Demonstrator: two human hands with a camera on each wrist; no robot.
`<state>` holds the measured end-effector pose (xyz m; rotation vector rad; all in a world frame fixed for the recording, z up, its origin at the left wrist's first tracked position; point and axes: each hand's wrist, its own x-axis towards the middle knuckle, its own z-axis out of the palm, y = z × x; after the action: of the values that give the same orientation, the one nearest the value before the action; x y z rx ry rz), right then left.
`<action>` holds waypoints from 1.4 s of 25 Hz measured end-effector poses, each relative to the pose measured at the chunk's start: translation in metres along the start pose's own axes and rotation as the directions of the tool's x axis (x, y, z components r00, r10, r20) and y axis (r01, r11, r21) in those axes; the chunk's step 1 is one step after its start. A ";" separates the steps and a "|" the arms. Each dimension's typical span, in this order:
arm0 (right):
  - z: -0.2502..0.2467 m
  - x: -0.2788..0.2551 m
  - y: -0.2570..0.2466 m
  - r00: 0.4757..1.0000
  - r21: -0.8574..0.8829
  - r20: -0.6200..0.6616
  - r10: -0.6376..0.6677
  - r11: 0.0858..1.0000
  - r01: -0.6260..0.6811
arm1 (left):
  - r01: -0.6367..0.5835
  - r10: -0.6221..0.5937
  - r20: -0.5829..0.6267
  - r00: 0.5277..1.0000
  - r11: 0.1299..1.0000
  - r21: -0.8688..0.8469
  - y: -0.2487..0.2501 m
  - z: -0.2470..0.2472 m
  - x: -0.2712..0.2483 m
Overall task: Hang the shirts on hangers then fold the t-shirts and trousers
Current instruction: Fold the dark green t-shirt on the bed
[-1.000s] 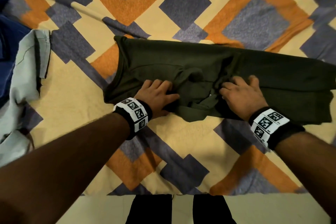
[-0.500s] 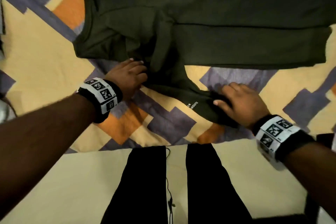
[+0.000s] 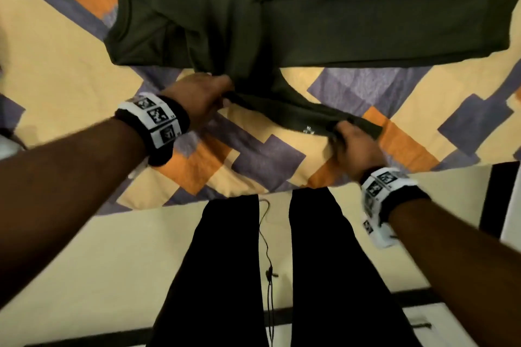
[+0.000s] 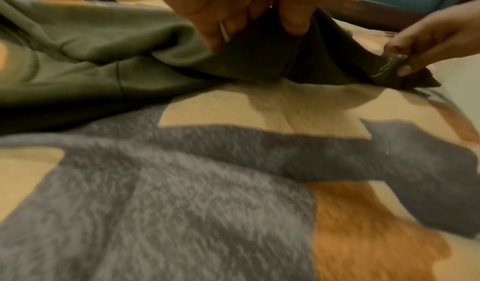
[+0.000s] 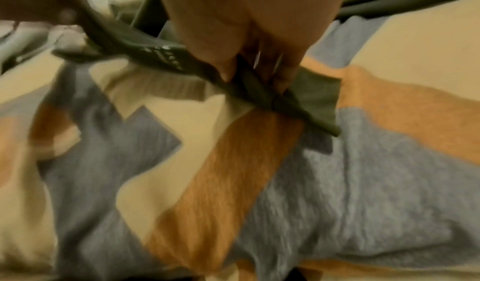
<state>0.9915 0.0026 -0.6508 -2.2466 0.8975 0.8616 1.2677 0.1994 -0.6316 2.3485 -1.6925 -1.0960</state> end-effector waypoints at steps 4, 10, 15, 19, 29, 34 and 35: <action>-0.086 -0.017 0.032 0.987 0.265 -0.147 -0.064 0.959 0.102 | 0.054 -0.056 -0.008 0.998 0.992 -0.117 -0.002 -0.050 0.012; -0.209 0.030 0.084 0.989 0.212 -0.145 -0.033 0.975 0.063 | 0.146 -0.183 -0.099 0.978 0.944 -0.297 0.014 -0.092 0.093; -0.270 0.137 0.138 0.973 0.168 -0.219 -0.072 0.980 0.110 | 0.234 -0.310 -0.170 0.935 0.903 -0.359 0.029 -0.094 0.190; -0.297 0.202 0.168 0.984 0.376 -0.157 -0.084 0.916 0.138 | 0.347 -0.413 -0.150 0.898 0.876 -0.335 0.023 -0.098 0.236; -0.299 0.222 0.209 0.935 0.614 -0.356 0.014 0.757 0.222 | 0.313 -0.465 -0.320 0.826 0.849 -0.425 0.063 -0.113 0.269; -0.289 0.238 0.216 0.959 0.607 -0.249 0.133 0.793 0.048 | 0.403 -0.431 -0.177 0.885 0.899 -0.174 0.049 -0.101 0.291; -0.286 0.238 0.215 0.961 0.604 -0.245 0.132 0.796 0.045 | 0.408 -0.427 -0.180 0.886 0.903 -0.134 0.047 -0.100 0.294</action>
<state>1.0669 -0.4181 -0.6993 -1.7899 1.1607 0.2084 1.3300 -0.1033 -0.6876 2.7278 -1.0685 -0.9063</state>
